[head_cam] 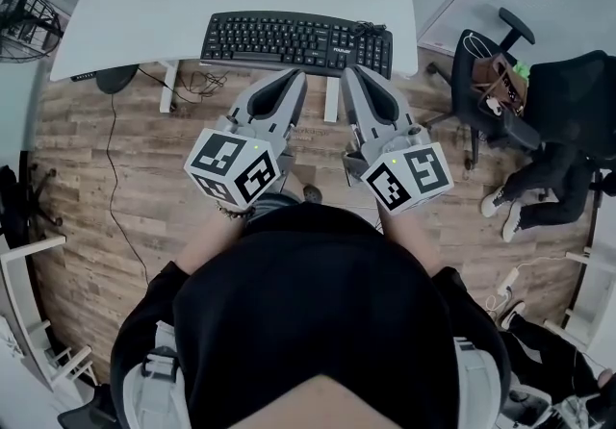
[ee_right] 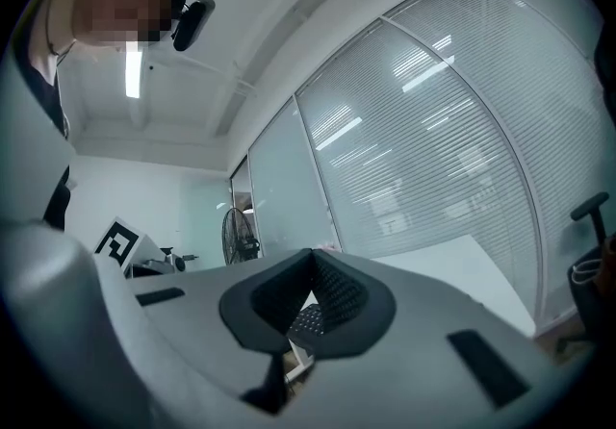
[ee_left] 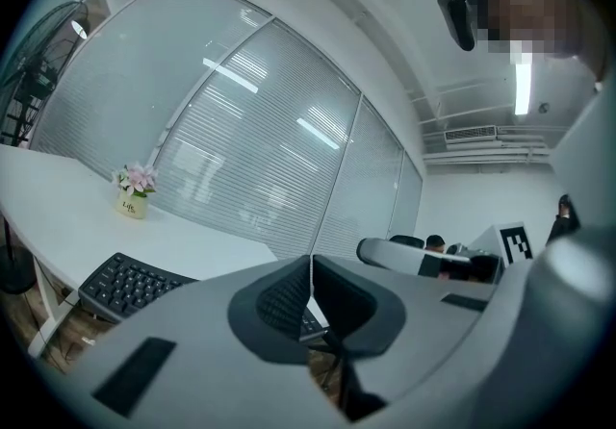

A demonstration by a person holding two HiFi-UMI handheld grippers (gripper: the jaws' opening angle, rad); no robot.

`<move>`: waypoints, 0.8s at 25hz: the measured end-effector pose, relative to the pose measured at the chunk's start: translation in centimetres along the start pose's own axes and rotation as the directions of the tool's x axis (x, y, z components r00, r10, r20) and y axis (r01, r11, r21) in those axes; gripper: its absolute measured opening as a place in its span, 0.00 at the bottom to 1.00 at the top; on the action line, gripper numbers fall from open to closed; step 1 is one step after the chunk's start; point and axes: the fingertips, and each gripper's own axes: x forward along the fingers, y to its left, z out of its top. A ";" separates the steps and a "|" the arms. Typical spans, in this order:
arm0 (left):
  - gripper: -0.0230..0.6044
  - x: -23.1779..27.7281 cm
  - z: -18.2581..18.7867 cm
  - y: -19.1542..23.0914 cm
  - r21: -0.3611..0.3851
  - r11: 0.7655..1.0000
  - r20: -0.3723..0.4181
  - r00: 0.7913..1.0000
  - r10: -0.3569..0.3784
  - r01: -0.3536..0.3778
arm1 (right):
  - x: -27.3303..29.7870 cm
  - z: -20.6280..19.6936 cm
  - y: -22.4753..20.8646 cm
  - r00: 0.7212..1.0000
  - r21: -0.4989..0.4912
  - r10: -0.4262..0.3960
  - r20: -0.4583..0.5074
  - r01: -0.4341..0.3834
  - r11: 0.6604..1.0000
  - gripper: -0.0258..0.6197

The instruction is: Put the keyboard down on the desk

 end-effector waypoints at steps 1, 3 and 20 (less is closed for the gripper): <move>0.07 0.0 0.1 0.0 -0.001 1.000 0.002 1.000 -0.001 0.001 | 0.0 0.0 0.0 1.000 0.003 0.001 -0.001 -0.001 1.000 0.04; 0.06 0.0 0.2 0.0 -0.002 1.000 0.005 1.000 -0.002 0.002 | 0.0 -0.2 0.0 1.000 0.000 0.003 -0.004 -0.003 1.000 0.04; 0.06 0.2 0.9 0.3 -0.011 1.000 0.020 1.000 -0.011 0.012 | 0.7 -0.3 0.6 1.000 -0.019 0.024 -0.017 -0.024 1.000 0.04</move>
